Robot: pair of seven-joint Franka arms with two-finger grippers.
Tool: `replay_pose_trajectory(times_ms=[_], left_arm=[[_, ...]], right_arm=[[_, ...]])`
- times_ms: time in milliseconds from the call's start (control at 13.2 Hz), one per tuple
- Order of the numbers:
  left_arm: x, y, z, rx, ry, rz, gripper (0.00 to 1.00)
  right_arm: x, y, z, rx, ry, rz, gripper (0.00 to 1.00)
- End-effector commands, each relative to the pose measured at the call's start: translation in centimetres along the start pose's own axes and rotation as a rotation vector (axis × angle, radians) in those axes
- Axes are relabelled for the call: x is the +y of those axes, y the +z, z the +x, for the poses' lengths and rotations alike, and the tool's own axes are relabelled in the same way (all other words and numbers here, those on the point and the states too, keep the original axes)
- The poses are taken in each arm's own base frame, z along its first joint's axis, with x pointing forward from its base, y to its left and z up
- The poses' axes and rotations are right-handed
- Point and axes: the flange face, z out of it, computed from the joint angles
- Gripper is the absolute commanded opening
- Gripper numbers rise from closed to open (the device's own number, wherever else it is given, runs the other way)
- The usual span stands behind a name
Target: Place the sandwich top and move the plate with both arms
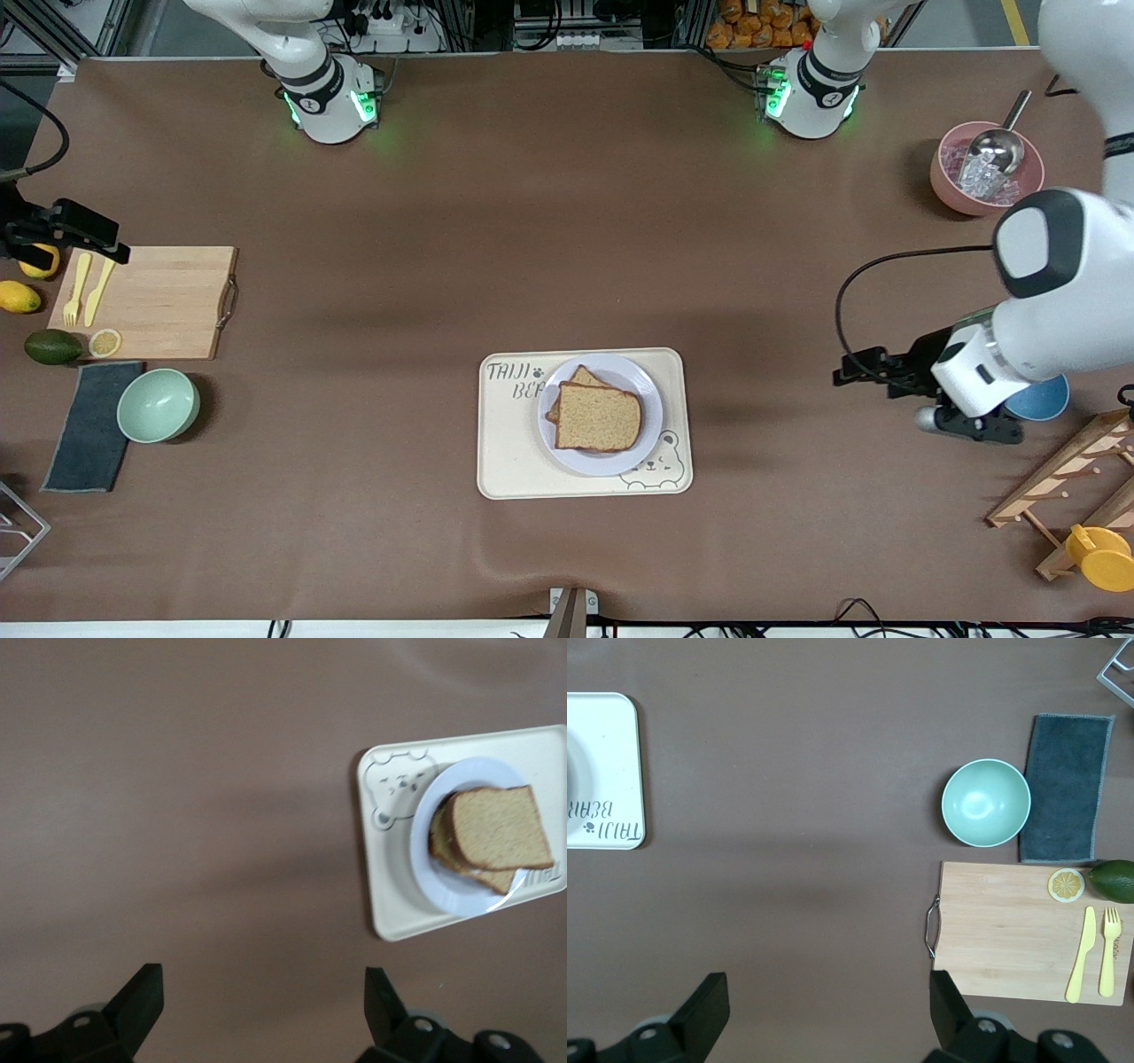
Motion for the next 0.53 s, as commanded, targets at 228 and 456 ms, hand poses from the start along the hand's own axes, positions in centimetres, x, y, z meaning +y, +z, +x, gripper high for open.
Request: replay_pose_trajectory(times_ms=[228,456], left_arm=[[0.2,-9.7,-4.6,-0.025,-0.051,0.222,1.00],[0.2,-13.3,-6.9,-0.020,-0.090,0.258,1.00]], right_arm=[[0.1,0.1,0.0,-0.002,0.016,-0.017,1.00],[0.3,0.2,0.0,-0.003,0.019,-0.016,1.00]])
